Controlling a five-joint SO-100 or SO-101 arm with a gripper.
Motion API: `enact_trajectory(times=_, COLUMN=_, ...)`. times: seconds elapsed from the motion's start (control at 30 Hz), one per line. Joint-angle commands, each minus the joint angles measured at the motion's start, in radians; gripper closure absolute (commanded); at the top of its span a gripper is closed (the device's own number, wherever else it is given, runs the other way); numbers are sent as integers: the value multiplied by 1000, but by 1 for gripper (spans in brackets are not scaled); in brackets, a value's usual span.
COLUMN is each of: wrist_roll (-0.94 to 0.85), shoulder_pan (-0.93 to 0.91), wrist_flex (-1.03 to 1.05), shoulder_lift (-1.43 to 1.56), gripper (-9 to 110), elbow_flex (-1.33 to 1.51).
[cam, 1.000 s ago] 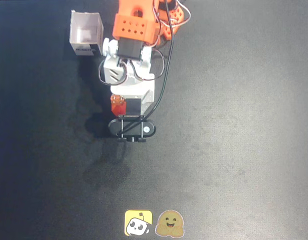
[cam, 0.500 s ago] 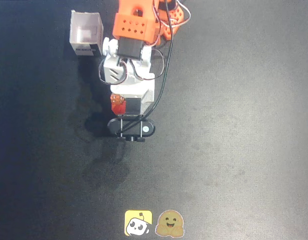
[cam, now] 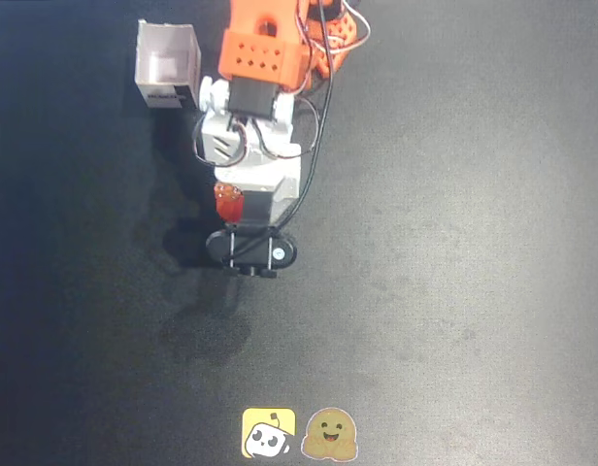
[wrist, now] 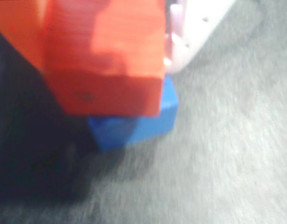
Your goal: Put the red cube on top of the blue cube.
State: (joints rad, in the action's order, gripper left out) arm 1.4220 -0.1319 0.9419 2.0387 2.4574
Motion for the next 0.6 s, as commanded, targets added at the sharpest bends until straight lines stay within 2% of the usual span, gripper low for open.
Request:
enact_trajectory(times=0.0, wrist_roll=12, shoulder_pan=0, wrist_flex=18, shoulder_lift=3, gripper=85, elbow_flex=-43)
enact_trajectory(times=0.37, wrist_roll=17, shoulder_pan=0, wrist_flex=120, shoulder_lift=54, gripper=85, elbow_flex=-153)
enact_trajectory(times=0.43, wrist_roll=8, shoulder_pan=0, wrist_flex=149, shoulder_lift=69, gripper=79, elbow_flex=-199)
enact_trajectory(times=0.57, wrist_roll=3, shoulder_pan=-5, wrist_flex=245, shoulder_lift=100, gripper=78, elbow_flex=-302)
